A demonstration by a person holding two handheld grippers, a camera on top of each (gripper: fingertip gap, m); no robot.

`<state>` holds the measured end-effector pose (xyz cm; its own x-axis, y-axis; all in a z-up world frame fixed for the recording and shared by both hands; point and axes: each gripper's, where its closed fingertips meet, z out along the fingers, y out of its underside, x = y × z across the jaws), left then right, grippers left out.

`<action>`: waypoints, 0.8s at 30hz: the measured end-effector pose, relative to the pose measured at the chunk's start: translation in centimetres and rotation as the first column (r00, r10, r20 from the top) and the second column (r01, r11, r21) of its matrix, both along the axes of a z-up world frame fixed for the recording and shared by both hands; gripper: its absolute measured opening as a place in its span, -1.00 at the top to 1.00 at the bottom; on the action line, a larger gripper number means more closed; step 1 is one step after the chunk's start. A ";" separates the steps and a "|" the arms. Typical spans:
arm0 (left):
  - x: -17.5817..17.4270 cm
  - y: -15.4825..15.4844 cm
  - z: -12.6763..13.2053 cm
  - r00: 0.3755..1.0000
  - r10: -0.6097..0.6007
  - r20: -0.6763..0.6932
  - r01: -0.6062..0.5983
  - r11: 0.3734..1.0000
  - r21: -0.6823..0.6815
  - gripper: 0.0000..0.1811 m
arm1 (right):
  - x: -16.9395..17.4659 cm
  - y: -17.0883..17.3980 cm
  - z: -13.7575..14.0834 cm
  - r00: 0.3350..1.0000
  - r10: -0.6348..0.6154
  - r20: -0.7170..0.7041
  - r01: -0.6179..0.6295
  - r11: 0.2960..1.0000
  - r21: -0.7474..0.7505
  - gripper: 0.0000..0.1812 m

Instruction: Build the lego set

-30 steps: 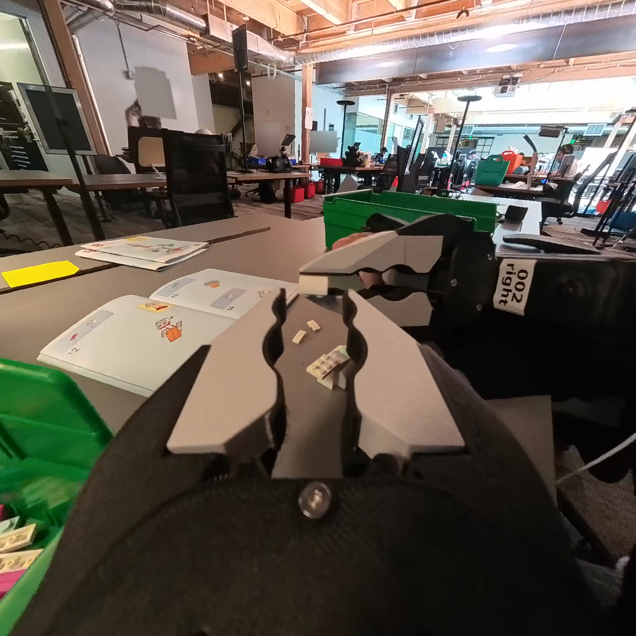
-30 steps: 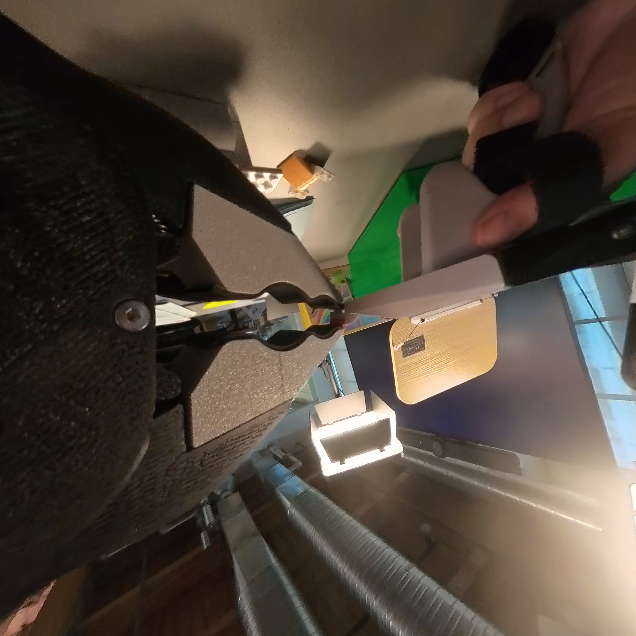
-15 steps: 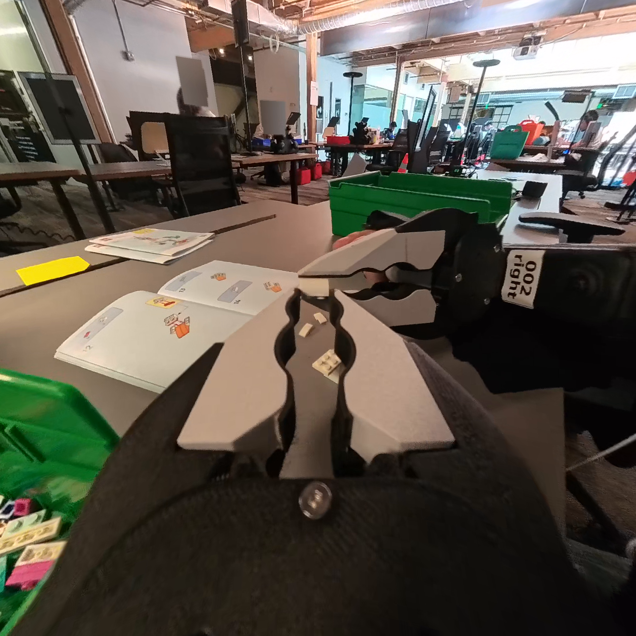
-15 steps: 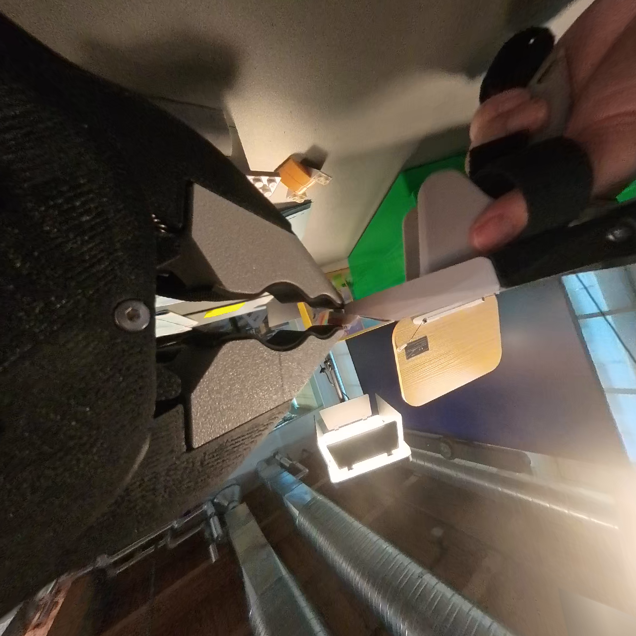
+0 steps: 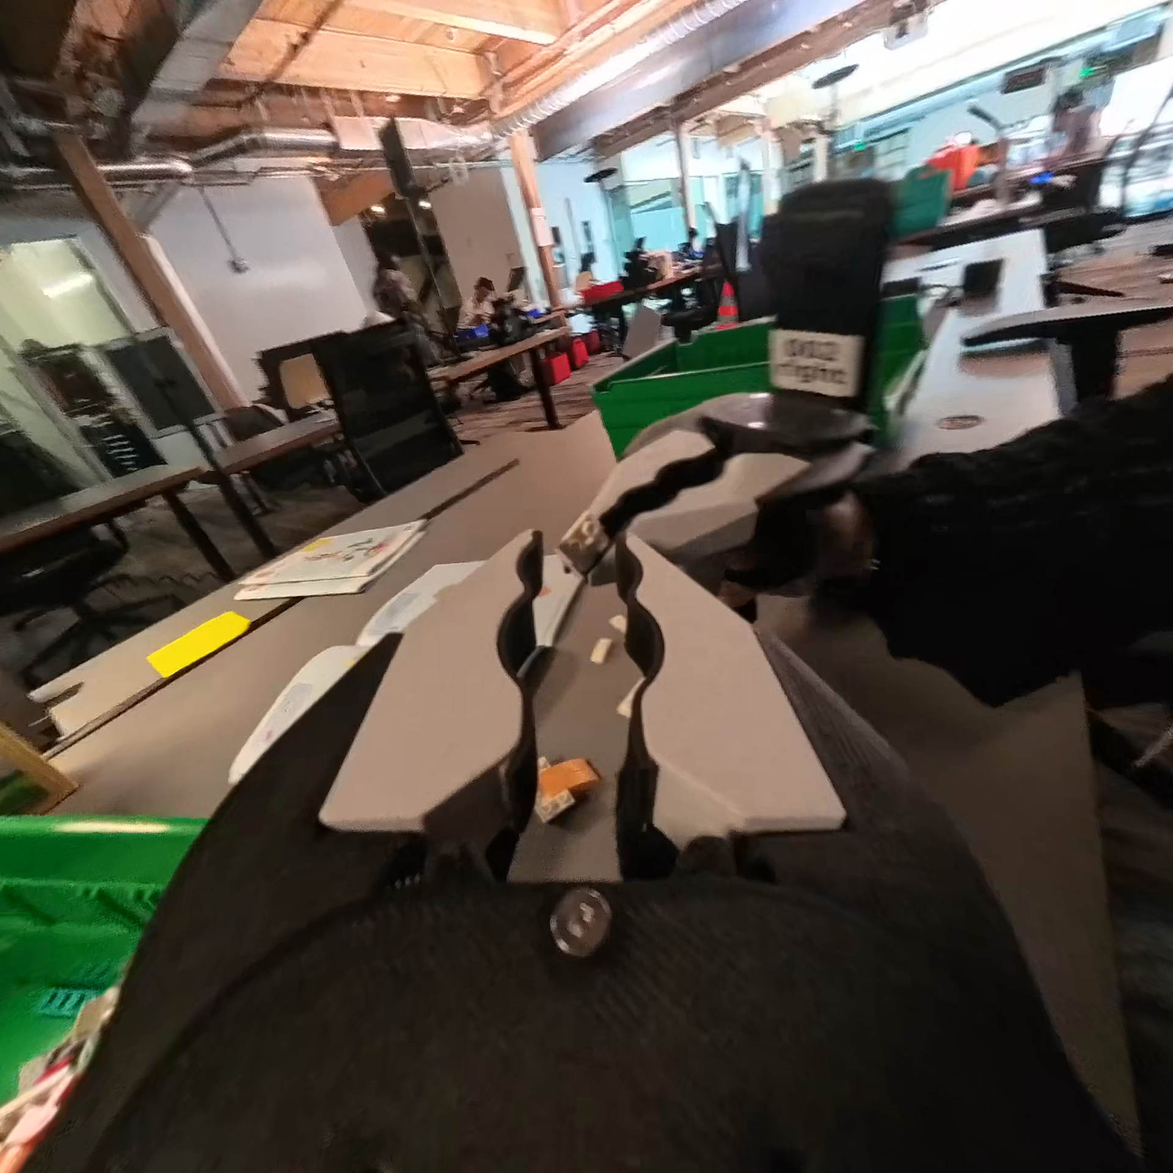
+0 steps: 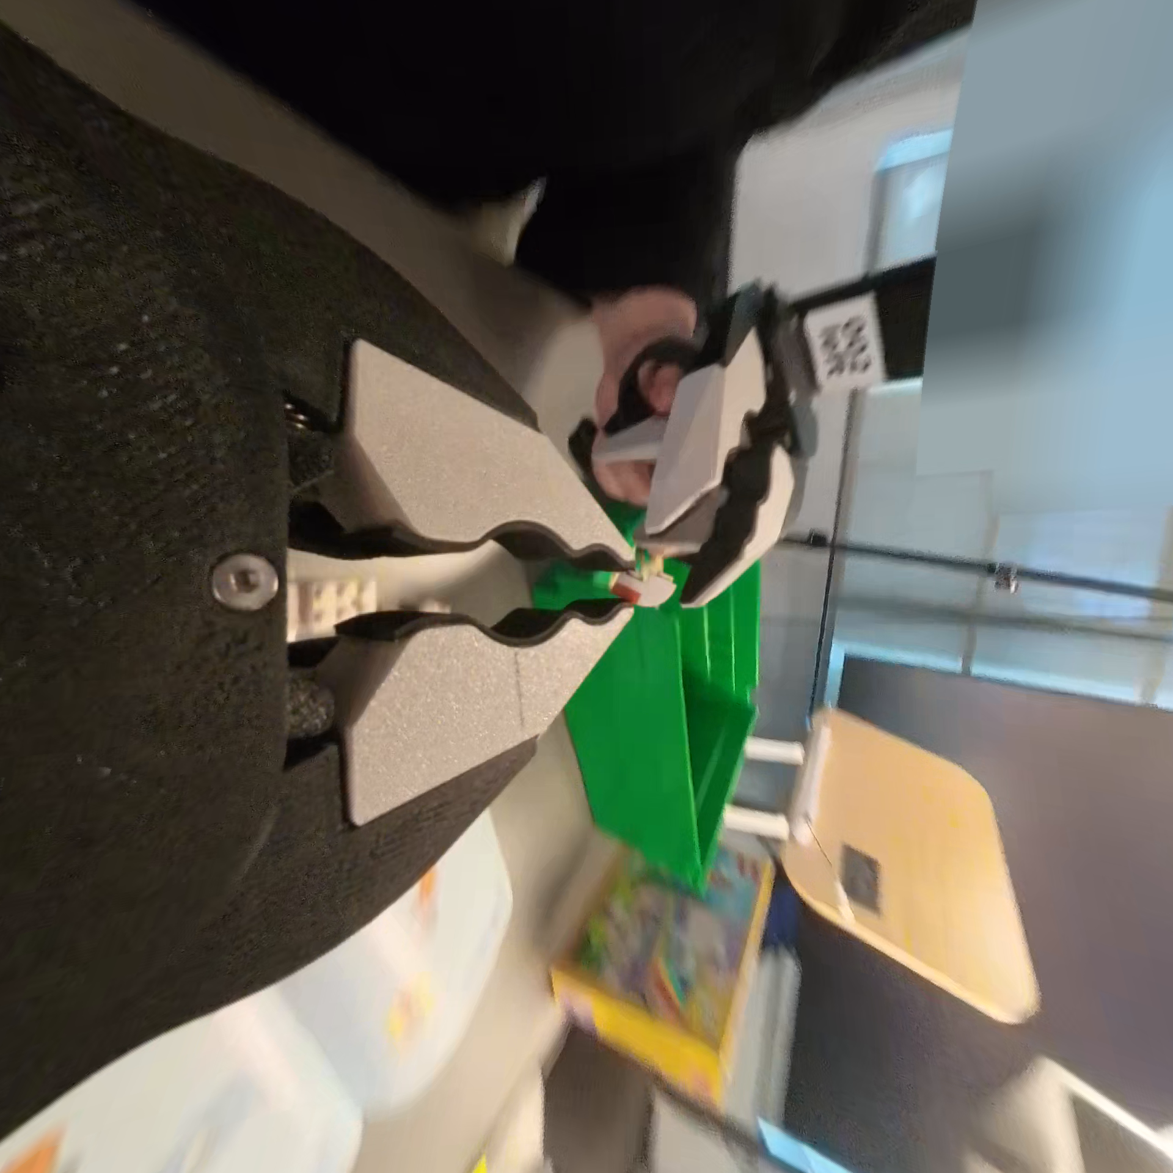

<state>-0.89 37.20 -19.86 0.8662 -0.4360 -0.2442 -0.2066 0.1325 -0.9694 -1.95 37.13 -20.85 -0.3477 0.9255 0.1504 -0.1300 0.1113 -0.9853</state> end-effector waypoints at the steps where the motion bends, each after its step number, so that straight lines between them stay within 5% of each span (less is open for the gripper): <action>1: 0.3 -0.3 0.1 0.999 -0.041 0.007 0.041 0.999 -0.019 0.76 | 0.2 -0.3 0.0 0.996 0.081 0.038 -0.077 0.992 -0.095 0.93; 7: 1.7 -1.4 -0.2 0.976 -0.206 0.067 0.213 0.968 -0.130 0.86 | 1.8 -2.6 -0.1 0.889 0.443 0.115 -0.365 0.837 -0.407 0.93; 16: 1.7 -1.5 -1.0 0.912 -0.261 0.316 0.355 0.887 -0.294 0.92 | 1.9 -2.9 -0.9 0.869 0.476 0.135 -0.384 0.821 -0.422 0.93; 24: 0.0 -0.6 -0.8 0.843 -0.156 0.515 0.374 0.858 -0.351 0.92 | 1.6 -1.4 -0.5 0.903 0.417 0.105 -0.342 0.844 -0.414 0.71</action>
